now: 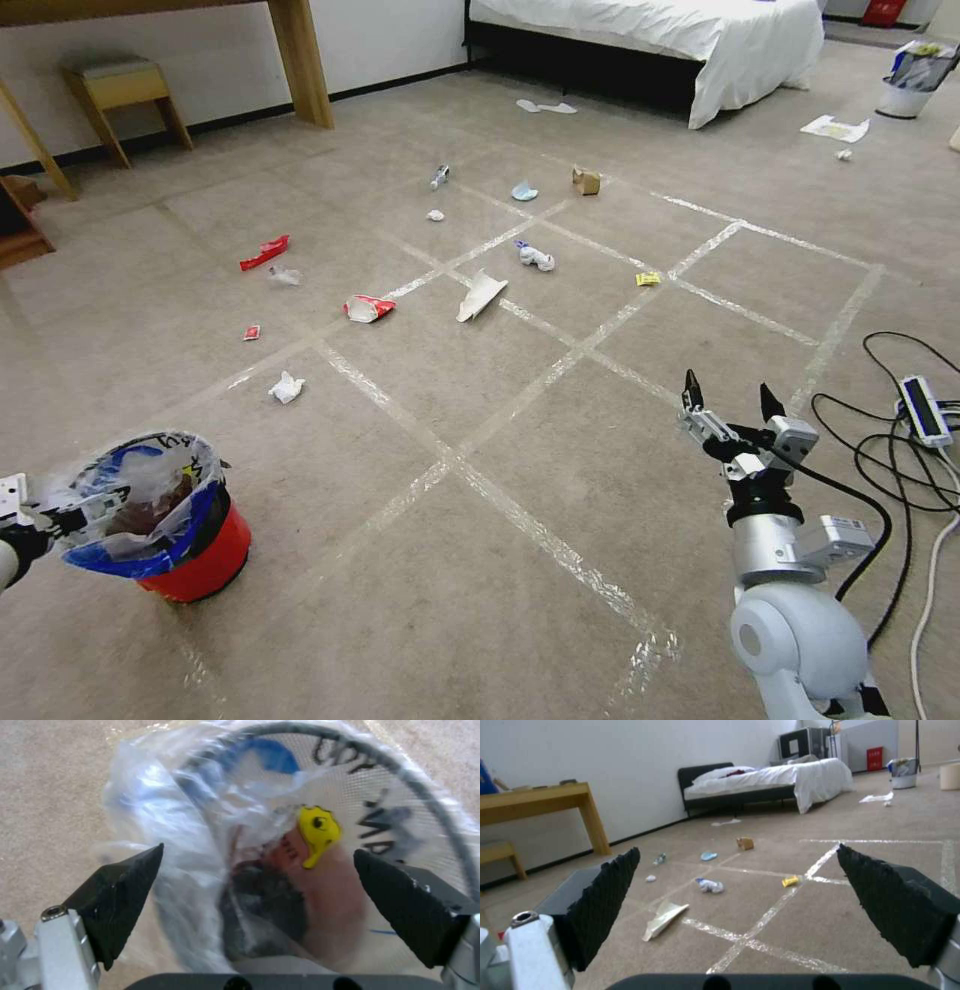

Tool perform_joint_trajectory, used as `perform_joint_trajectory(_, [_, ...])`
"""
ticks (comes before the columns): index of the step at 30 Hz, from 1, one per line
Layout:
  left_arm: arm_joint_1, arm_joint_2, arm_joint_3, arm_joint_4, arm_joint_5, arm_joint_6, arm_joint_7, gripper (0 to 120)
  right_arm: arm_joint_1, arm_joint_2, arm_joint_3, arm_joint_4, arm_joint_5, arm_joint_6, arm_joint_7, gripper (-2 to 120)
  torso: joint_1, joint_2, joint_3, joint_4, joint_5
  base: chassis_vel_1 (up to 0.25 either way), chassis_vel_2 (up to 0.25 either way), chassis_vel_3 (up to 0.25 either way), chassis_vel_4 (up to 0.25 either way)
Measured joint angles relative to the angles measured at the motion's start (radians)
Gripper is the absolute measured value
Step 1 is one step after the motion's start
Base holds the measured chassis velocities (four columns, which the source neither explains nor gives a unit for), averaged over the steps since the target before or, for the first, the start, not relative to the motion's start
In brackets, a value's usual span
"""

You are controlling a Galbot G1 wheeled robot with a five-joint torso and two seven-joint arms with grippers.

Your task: Pick up the trash bin and place the garbage on the floor into it.

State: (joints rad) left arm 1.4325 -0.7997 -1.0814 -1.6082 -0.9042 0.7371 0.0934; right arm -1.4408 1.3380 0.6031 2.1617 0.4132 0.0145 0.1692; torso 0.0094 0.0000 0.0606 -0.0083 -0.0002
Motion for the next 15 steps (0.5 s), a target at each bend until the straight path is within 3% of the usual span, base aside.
perform_joint_trajectory(1, [0.000, 0.000, 0.000, 0.000, 0.000, 0.000, 0.000, 100, 0.000, 0.000, 0.000, 0.000, 0.000, 0.000, 0.000, 100, 0.000, 0.000, 0.000, 0.0000, 0.0000, 0.000, 0.000, 0.000, 0.000])
perform_joint_trajectory(3, [-0.021, 0.035, 0.012, 0.065, 0.018, -0.009, 0.066, 100, 0.001, 0.002, -0.003, -0.002, -0.004, -0.002, 0.001, 100, 0.000, 0.000, 0.000, 0.0000, 0.0000, 0.000, 0.000, 0.000, 0.000])
perform_joint_trajectory(4, [-0.021, 0.035, 0.012, 0.065, 0.018, -0.009, 0.066, 100, 0.001, 0.002, -0.003, -0.002, -0.004, -0.002, 0.001, 100, 0.000, 0.000, 0.000, 0.0000, 0.0000, 0.000, 0.000, 0.000, 0.000])
perform_joint_trajectory(6, [-0.038, 0.052, 0.015, 0.115, 0.020, -0.013, 0.129, 100, 0.006, 0.004, -0.011, -0.008, -0.009, -0.006, 0.002, 100, 0.000, 0.000, 0.000, -0.0001, 0.0000, 0.000, 0.000, 0.000, 0.000])
perform_joint_trajectory(8, [-0.042, 0.055, 0.015, 0.133, 0.021, -0.014, 0.152, 100, 0.009, 0.005, -0.015, -0.011, -0.011, -0.009, 0.004, 100, 0.000, 0.000, 0.000, -0.0002, 0.0002, 0.000, 0.000, 0.000, 0.000])
perform_joint_trajectory(11, [-0.064, 0.058, 0.016, 0.229, 0.058, -0.027, 0.260, 100, 0.014, 0.003, -0.031, -0.013, -0.015, -0.021, 0.009, 100, 0.000, 0.000, 0.000, 0.0003, 0.0000, 0.000, 0.000, 0.000, 0.000])
perform_joint_trajectory(15, [-0.085, 0.055, 0.022, 0.291, 0.078, -0.035, 0.297, 100, 0.013, -0.001, -0.033, -0.012, -0.016, -0.025, 0.012, 100, 0.000, 0.000, 0.000, 0.0001, 0.0000, 0.000, 0.000, 0.000, 0.000])
